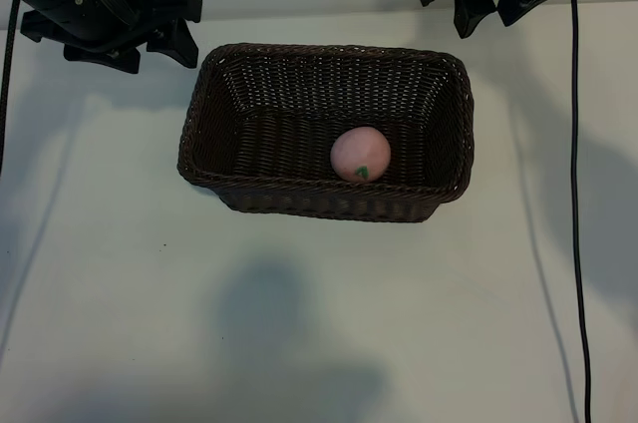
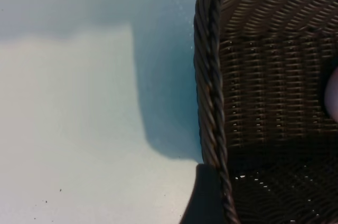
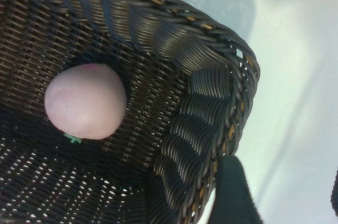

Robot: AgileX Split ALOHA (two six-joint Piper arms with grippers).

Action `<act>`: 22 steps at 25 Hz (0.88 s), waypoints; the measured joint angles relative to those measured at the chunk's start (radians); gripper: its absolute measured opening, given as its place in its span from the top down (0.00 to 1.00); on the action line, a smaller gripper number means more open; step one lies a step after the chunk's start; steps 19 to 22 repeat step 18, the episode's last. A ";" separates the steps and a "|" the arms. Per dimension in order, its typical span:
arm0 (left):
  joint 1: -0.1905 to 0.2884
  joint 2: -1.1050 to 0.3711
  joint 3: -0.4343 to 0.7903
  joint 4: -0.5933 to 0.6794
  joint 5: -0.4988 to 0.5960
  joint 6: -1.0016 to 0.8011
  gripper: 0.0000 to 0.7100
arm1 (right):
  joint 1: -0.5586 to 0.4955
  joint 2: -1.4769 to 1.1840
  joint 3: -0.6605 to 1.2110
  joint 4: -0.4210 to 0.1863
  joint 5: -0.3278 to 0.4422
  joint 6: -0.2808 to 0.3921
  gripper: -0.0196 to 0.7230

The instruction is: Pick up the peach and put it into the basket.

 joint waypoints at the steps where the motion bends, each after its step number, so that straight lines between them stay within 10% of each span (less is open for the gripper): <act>1: 0.000 0.000 0.000 0.001 0.000 0.000 0.19 | 0.000 0.000 0.000 0.000 0.000 0.000 0.37; 22: 0.000 0.000 0.000 0.001 -0.001 0.001 0.19 | 0.000 0.000 0.000 -0.010 0.001 0.006 0.37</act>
